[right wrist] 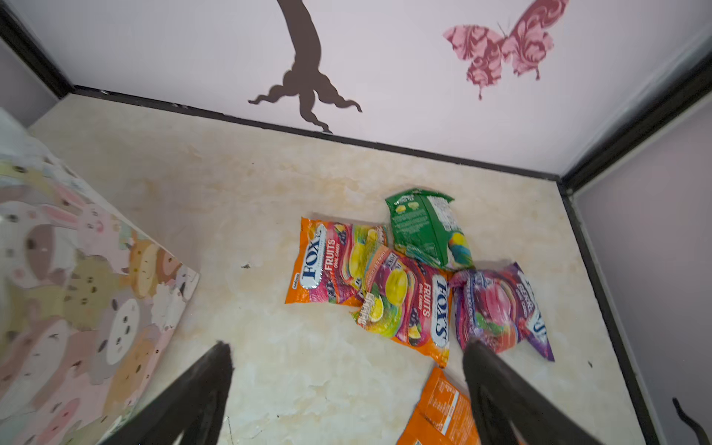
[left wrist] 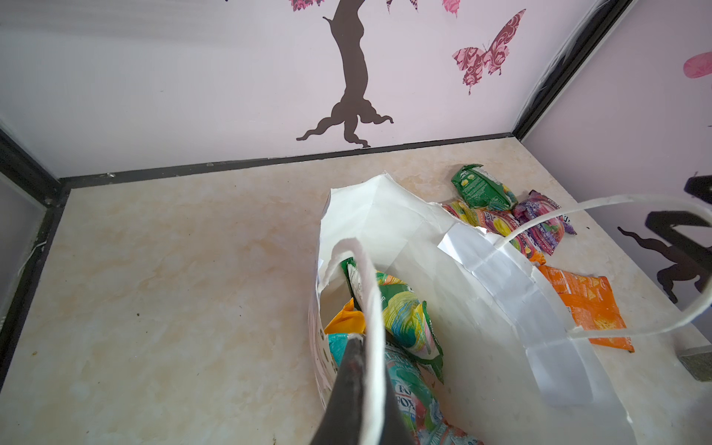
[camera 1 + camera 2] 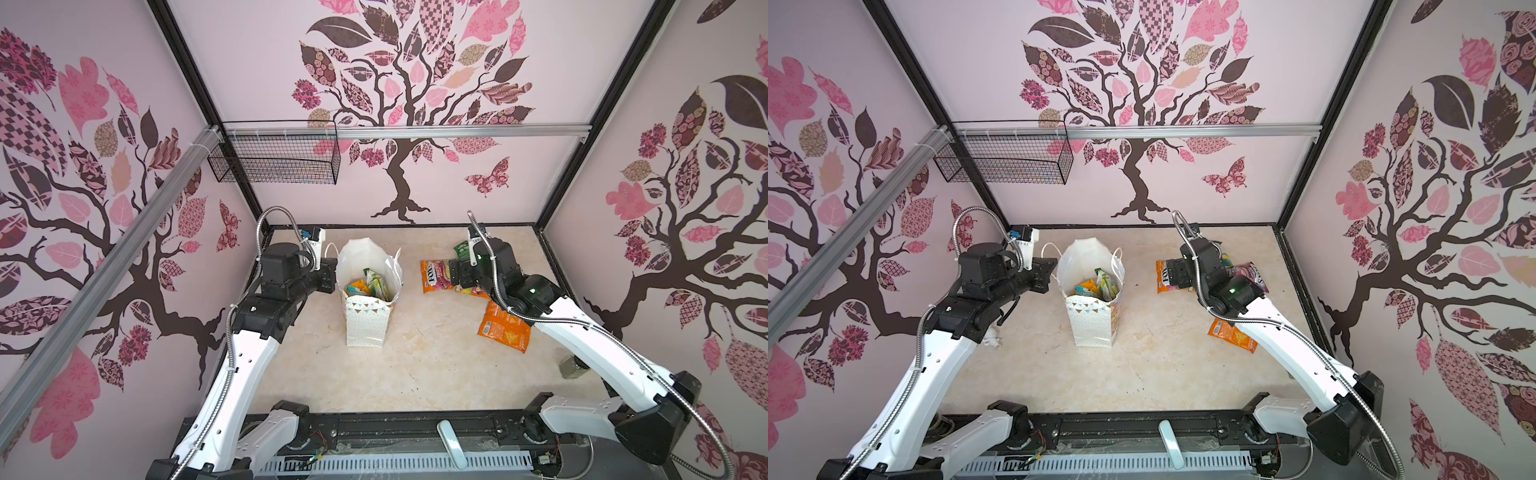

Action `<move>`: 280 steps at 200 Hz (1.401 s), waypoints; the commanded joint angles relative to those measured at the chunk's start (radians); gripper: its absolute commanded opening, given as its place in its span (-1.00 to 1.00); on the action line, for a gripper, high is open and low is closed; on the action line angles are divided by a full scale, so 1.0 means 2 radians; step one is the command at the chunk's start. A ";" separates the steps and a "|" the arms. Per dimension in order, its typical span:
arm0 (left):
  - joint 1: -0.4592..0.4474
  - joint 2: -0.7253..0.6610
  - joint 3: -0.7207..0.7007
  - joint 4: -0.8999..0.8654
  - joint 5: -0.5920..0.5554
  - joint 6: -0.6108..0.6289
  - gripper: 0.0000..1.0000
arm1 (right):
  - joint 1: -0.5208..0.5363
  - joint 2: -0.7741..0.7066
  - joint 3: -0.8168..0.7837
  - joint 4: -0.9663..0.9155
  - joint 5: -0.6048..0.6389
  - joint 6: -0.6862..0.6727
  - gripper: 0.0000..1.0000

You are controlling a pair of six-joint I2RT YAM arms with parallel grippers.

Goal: Place the snacks into the paper bag
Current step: Move the snack to the center of the table.

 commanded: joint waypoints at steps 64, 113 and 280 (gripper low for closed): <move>-0.002 0.002 -0.010 0.007 0.001 0.006 -1.00 | -0.183 -0.023 -0.190 0.060 -0.098 0.125 0.99; -0.002 0.000 -0.010 0.007 -0.001 0.006 -1.00 | -0.187 -0.010 -0.247 0.106 -0.111 0.153 0.99; -0.006 -0.004 -0.010 0.007 -0.005 0.007 -1.00 | -0.187 0.075 -0.275 0.122 -0.200 0.148 0.99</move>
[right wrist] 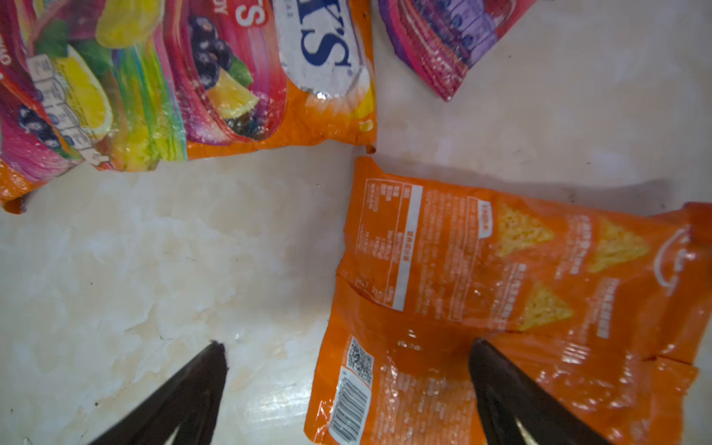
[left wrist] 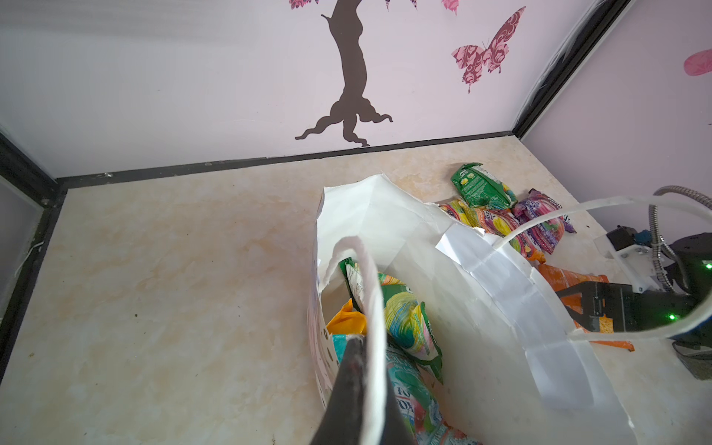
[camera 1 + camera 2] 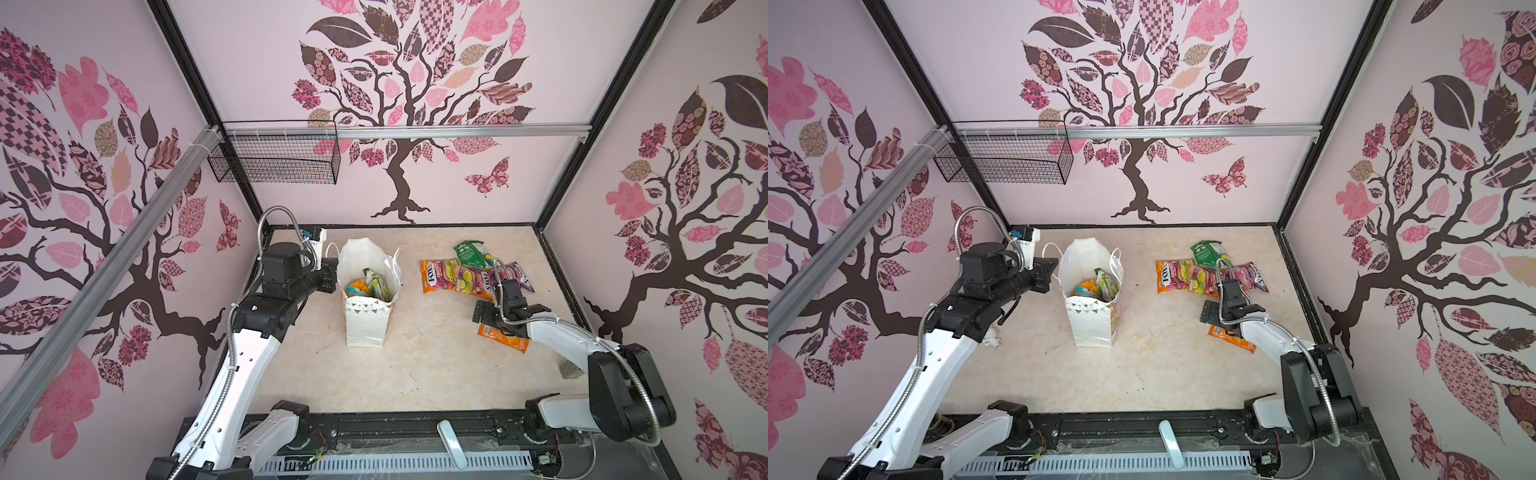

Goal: Place the snacks into the paper bag
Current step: Move the snack to the center of the table, then pick up the snack at the center of the table.

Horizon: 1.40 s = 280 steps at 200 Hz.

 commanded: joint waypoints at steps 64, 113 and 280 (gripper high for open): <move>-0.002 -0.007 -0.012 0.007 -0.005 0.007 -1.00 | 0.007 0.045 -0.015 0.043 -0.168 0.021 0.98; -0.002 -0.007 -0.011 0.006 -0.006 0.007 -1.00 | 0.090 0.037 0.001 0.061 -0.220 0.038 0.94; -0.003 -0.007 -0.011 0.006 -0.007 0.009 -1.00 | 0.016 -0.143 -0.082 -0.007 -0.122 0.035 0.49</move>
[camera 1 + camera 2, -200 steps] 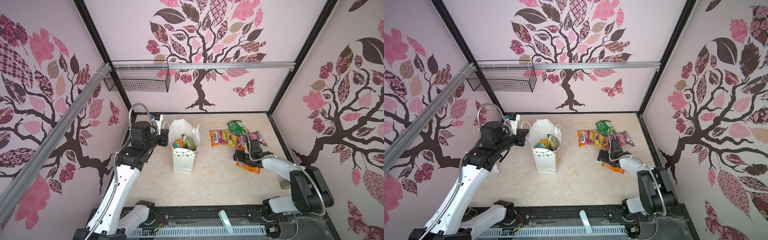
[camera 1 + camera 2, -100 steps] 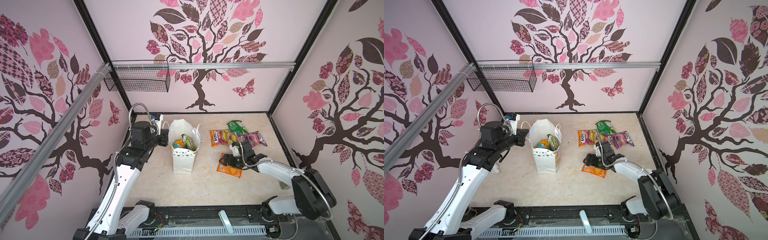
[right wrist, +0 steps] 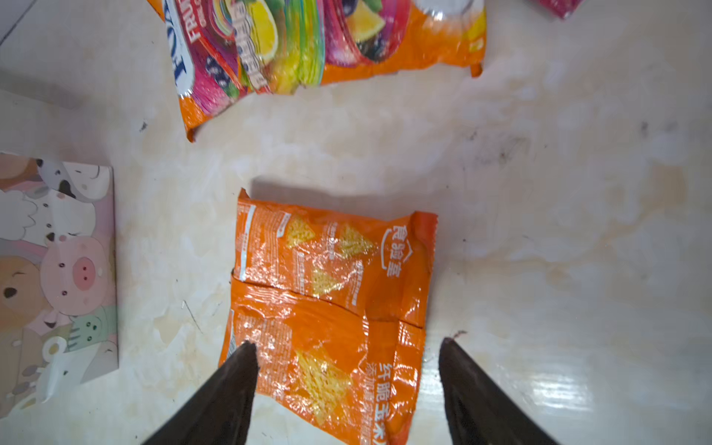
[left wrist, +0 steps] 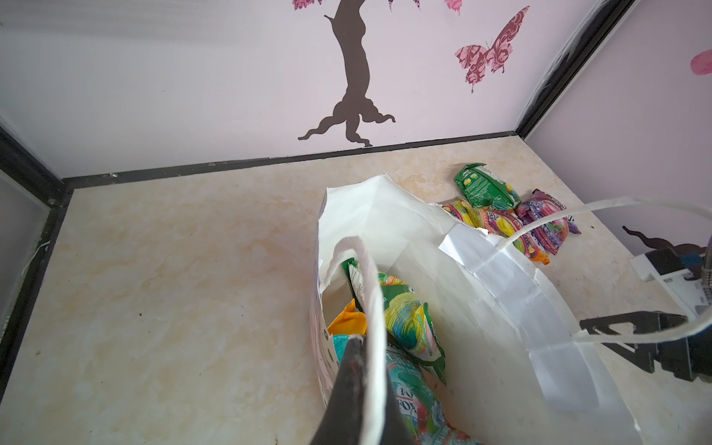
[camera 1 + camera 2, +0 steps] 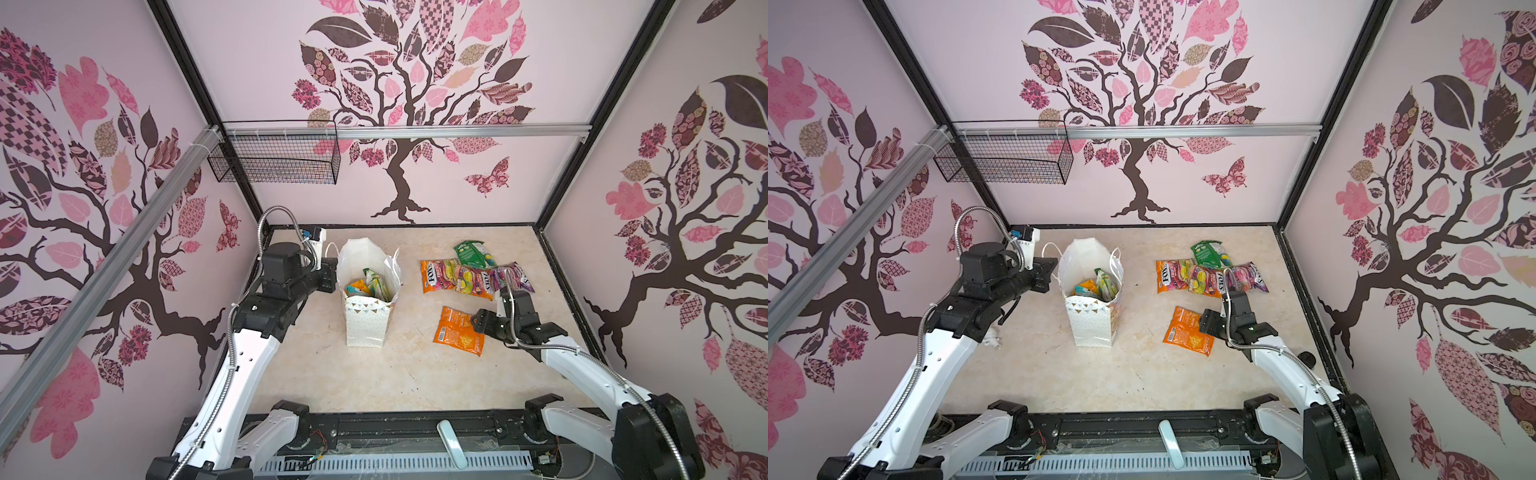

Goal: Place the snacks into the paper bag
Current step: Pick up the snack at the center of the table.

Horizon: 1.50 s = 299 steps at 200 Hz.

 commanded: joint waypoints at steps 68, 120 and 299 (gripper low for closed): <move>-0.002 -0.008 -0.011 0.006 0.000 0.006 -1.00 | 0.001 0.017 -0.045 0.033 -0.019 0.017 0.38; -0.003 -0.010 -0.011 0.007 -0.002 0.007 -1.00 | 0.001 0.047 -0.047 0.066 -0.016 0.016 0.26; -0.004 -0.011 -0.012 0.007 -0.006 0.010 -1.00 | 0.001 0.080 -0.045 0.099 -0.006 0.008 -0.65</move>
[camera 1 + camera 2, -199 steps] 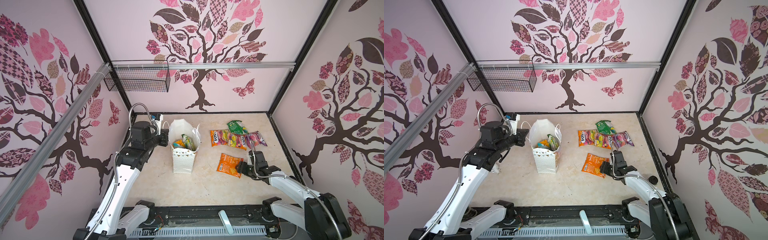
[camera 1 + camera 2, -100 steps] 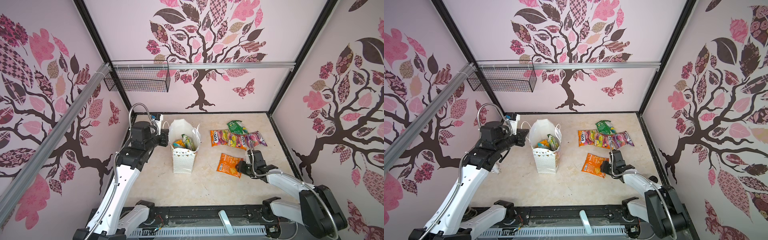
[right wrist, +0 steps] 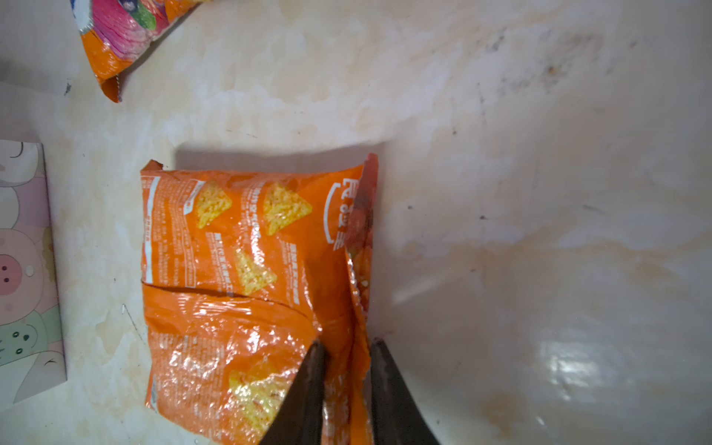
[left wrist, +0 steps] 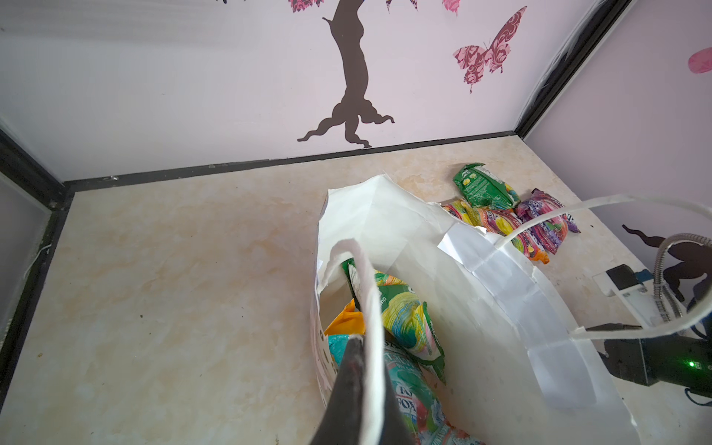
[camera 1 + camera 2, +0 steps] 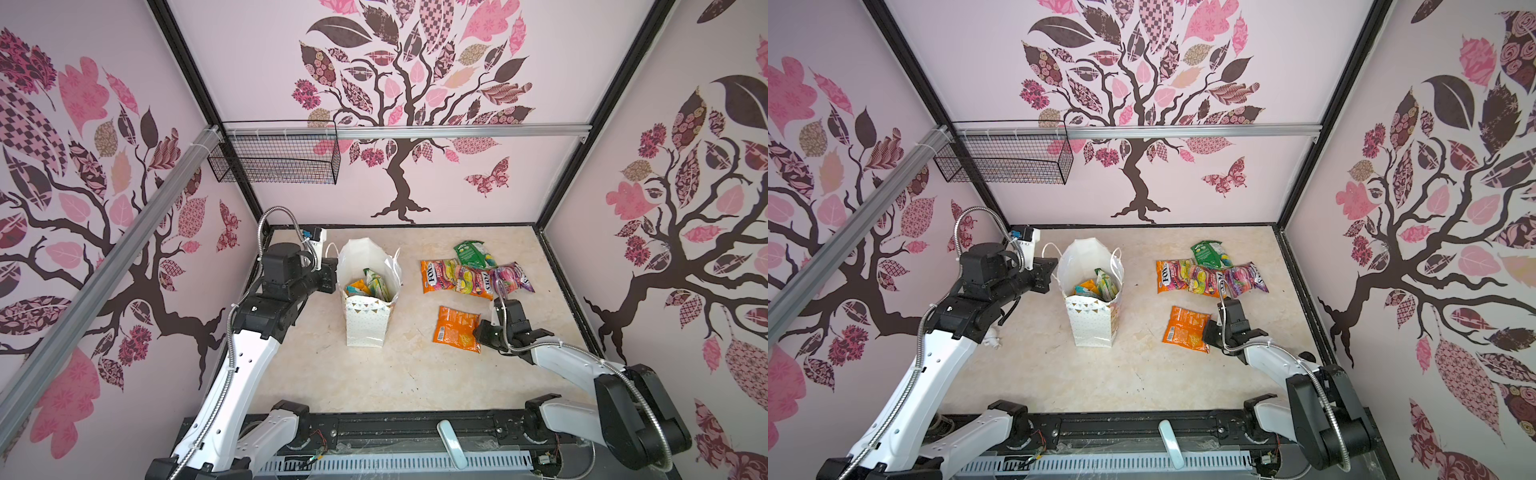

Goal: Place the snacks into the paper bag
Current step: Pick up the snack at the center of the table.

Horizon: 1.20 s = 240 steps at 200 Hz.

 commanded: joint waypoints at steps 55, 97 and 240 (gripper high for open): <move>-0.002 -0.008 -0.013 0.007 -0.004 0.008 -1.00 | 0.000 0.000 0.015 -0.011 0.002 -0.008 -0.98; -0.002 -0.008 -0.013 0.007 -0.004 0.007 -1.00 | 0.000 -0.016 0.030 -0.035 0.002 -0.018 -1.00; -0.002 -0.010 -0.012 0.008 -0.004 0.007 -1.00 | 0.000 -0.115 0.114 -0.082 -0.062 -0.059 -1.00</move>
